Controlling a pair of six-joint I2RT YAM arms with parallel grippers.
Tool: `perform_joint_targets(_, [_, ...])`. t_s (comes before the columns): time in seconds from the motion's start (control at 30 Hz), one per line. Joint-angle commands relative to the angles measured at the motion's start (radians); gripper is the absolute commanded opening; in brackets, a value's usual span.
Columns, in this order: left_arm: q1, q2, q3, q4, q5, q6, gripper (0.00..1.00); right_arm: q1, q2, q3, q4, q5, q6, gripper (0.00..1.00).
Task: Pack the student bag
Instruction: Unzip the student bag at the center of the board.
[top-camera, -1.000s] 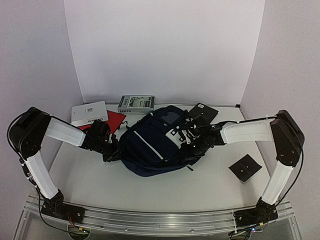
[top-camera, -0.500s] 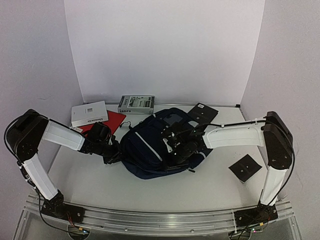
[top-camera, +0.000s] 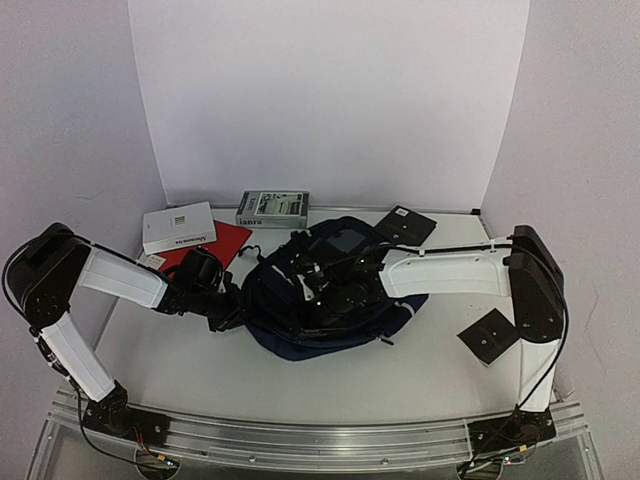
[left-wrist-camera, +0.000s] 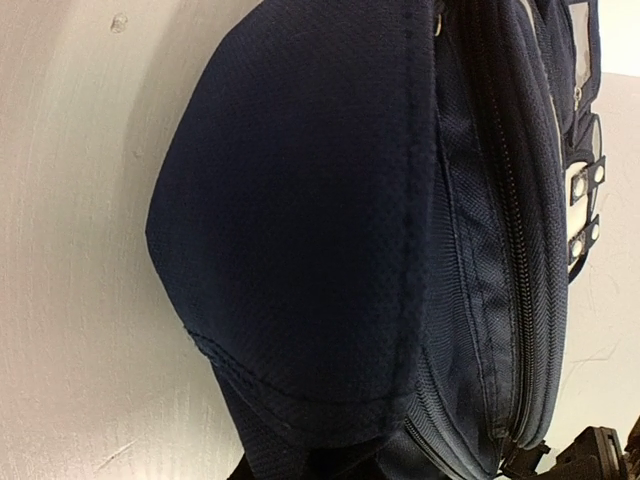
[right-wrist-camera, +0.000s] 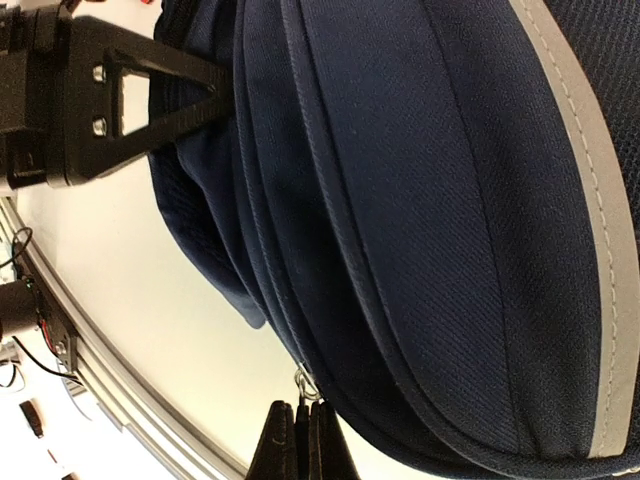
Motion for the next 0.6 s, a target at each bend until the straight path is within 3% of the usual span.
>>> perform_joint_targets(0.0, [-0.047,-0.06,-0.011,0.162,0.046,0.034,0.0,0.016,0.01,0.117,0.141,-0.023,0.064,0.0])
perform_joint_targets(0.33, [-0.11,-0.04,-0.014,0.289,0.069,0.033,0.0,0.017,0.148,0.274,0.147,0.033,0.129,0.0])
perform_joint_targets(0.47, [-0.109,-0.065,-0.023,0.225,0.014,0.046,0.0,0.017,0.167,0.315,0.147,0.043,0.13,0.0])
perform_joint_targets(0.57, [-0.108,-0.104,-0.027,0.143,-0.048,0.069,0.02,0.017,0.152,0.313,0.147,0.015,0.116,0.09])
